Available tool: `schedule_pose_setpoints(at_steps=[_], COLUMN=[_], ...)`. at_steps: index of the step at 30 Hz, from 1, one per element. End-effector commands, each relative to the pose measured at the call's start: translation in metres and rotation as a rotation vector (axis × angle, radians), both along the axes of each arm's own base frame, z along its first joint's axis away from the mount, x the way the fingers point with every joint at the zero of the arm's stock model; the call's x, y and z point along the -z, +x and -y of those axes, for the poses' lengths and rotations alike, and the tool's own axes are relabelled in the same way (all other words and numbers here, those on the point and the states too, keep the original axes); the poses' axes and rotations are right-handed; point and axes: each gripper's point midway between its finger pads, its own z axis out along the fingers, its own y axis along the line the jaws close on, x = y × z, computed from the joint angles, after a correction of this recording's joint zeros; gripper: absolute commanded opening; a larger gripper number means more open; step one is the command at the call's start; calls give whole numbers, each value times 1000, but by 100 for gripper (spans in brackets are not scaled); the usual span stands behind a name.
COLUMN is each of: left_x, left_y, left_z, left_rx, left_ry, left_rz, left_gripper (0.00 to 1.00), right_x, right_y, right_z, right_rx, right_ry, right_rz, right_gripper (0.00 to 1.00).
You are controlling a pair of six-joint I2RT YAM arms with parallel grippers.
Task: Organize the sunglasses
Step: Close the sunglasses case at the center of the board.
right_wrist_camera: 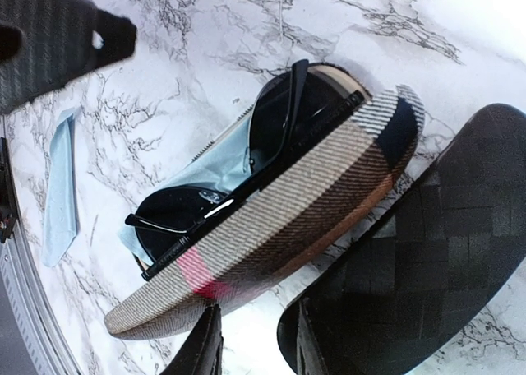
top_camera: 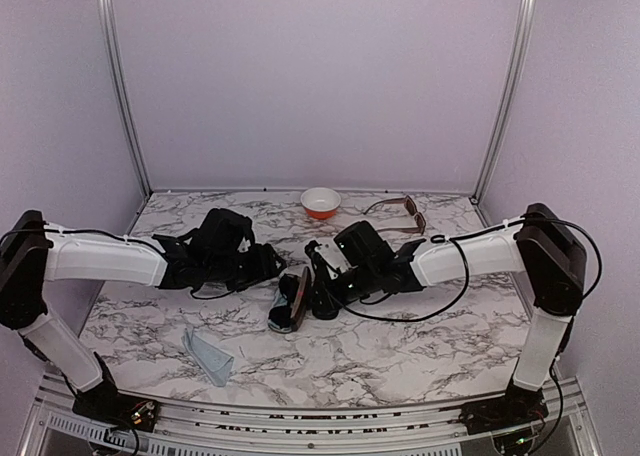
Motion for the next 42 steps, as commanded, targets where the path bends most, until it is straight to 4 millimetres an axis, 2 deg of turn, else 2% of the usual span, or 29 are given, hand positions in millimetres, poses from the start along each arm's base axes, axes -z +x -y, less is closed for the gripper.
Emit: schedule_pose_setpoints(at_steps=[1, 3, 4, 7, 9, 11, 14, 15, 17, 19, 20, 22, 24, 25, 27, 30, 31, 33, 42], left_x=[-20, -19, -18, -17, -12, -4, -2, -7, -5, -5, -1, 13, 27, 33, 39, 51, 46, 50, 69], left_y=[13, 15, 15, 10, 5, 0, -10, -13, -20, -25, -23, -17, -14, -13, -11, -12, -6, -5, -6], left_z=[-46, -63, -68, -69, -60, -53, -33, -27, -23, -18, -20, -25, -27, -26, -22, -17, -11, -8, -6], left_rx=[-67, -121, -127, -59, 14, 60, 138, 159, 197, 239, 230, 203, 200, 205, 222, 251, 251, 257, 275], left_ry=[233, 272, 282, 299, 290, 270, 156, 115, 79, 53, 61, 71, 59, 53, 45, 39, 22, 3, -3], left_rz=[138, 176, 196, 241, 250, 223, 207, 214, 218, 233, 226, 176, 114, 94, 77, 50, 60, 44, -4], left_gripper=[76, 97, 99, 99, 99, 94, 89, 90, 98, 99, 96, 76, 60, 55, 51, 52, 53, 52, 24], right_x=[-7, -8, -9, -12, -14, -15, -14, -14, -12, -11, -11, -10, -10, -10, -9, -7, -6, -4, -7], right_y=[4, 3, 3, 3, 2, 3, 3, 4, 4, 4, 4, 5, 6, 5, 6, 6, 7, 7, 11], right_z=[-9, -10, -10, -9, -9, -9, -10, -10, -11, -12, -13, -13, -14, -14, -14, -13, -13, -13, -20], right_rx=[-12, -14, -14, -12, -10, -8, -9, -8, -8, -9, -11, -11, -12, -12, -11, -10, -9, -9, -11], right_ry=[9, 13, 14, 19, 23, 25, 23, 23, 21, 23, 23, 20, 18, 17, 15, 7, 5, -2, 5], right_rz=[24, 22, 21, 22, 25, 24, 24, 22, 20, 16, 16, 16, 16, 16, 15, 12, 12, 9, 9], right_gripper=[31, 31, 31, 31, 31, 31, 31, 31, 31, 31, 31, 31, 31, 31, 31, 31, 31, 31, 31])
